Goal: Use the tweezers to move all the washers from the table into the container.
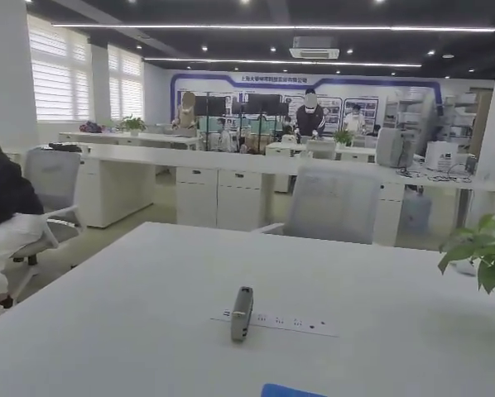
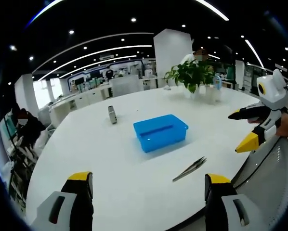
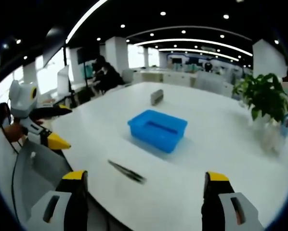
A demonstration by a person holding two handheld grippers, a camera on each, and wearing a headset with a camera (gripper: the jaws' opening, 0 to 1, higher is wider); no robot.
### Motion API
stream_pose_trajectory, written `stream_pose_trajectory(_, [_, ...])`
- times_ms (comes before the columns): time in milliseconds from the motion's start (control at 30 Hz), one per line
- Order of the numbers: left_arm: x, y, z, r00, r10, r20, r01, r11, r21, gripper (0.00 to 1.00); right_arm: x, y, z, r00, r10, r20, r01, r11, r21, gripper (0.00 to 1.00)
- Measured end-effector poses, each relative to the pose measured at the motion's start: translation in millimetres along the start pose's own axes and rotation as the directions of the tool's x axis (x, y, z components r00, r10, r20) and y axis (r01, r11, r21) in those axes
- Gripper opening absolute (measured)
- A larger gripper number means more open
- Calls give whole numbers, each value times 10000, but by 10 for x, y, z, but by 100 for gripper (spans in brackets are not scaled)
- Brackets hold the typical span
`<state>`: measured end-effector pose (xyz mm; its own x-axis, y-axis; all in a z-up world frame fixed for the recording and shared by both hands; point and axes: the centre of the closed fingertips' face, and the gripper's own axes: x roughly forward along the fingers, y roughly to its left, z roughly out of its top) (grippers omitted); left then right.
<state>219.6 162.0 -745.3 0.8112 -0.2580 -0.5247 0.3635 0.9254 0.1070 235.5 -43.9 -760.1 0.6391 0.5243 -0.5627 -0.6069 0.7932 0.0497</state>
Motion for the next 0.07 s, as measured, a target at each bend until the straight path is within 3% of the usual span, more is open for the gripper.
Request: stream_pose_trajectory(67, [-3,12,5,10000,45,30,-45,10000,-13,99,2,-3,-7,10000,10,-23,-10,10000,24,99])
